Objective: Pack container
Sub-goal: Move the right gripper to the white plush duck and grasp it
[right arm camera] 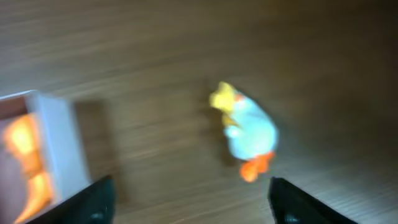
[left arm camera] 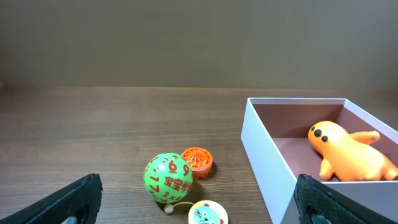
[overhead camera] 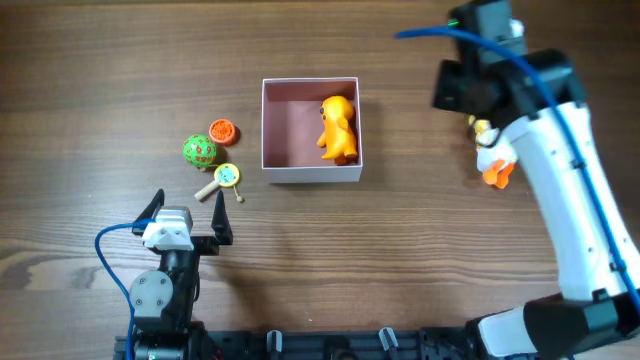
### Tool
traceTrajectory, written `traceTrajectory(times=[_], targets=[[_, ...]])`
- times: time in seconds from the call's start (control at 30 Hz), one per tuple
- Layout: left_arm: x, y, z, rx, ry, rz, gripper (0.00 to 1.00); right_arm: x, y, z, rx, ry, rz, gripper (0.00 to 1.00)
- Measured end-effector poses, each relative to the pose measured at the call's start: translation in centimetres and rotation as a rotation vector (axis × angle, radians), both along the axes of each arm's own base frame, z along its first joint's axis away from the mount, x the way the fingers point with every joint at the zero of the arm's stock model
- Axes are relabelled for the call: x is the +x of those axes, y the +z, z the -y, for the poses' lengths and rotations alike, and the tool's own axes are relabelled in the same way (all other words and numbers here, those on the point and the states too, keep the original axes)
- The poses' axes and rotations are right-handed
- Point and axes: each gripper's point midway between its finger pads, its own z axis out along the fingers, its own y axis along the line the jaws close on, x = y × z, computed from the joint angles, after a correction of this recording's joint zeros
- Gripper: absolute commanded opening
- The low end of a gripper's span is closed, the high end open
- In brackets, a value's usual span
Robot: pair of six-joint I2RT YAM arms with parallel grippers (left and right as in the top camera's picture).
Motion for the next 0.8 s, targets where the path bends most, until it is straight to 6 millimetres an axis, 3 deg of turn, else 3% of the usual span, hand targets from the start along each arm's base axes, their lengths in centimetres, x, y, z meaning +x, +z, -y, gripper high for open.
traceTrajectory(times=[0.17, 0.33, 0.43, 0.5, 0.63, 0.8], targets=[[0.0, 0.0, 0.0, 0.000, 0.000, 0.000, 1.00, -0.6, -5.5, 7.7, 0.047, -0.160, -0.112, 1.00], [0.0, 0.0, 0.0, 0.000, 0.000, 0.000, 1.00, -2.5, -12.2, 12.0, 0.107, -0.241, -0.193, 1.00], [0.0, 0.0, 0.0, 0.000, 0.000, 0.000, 1.00, -3.1, -15.5, 12.5, 0.153, -0.241, -0.204, 1.00], [0.0, 0.0, 0.0, 0.000, 0.000, 0.000, 1.00, -3.1, -17.3, 11.6, 0.197, -0.178, -0.204, 1.00], [0.0, 0.0, 0.0, 0.000, 0.000, 0.000, 1.00, -2.2, -17.7, 10.0, 0.254, -0.059, -0.179, 1.00], [0.0, 0.0, 0.0, 0.000, 0.000, 0.000, 1.00, -1.6, -18.0, 9.9, 0.250, -0.021, -0.172, 1.00]])
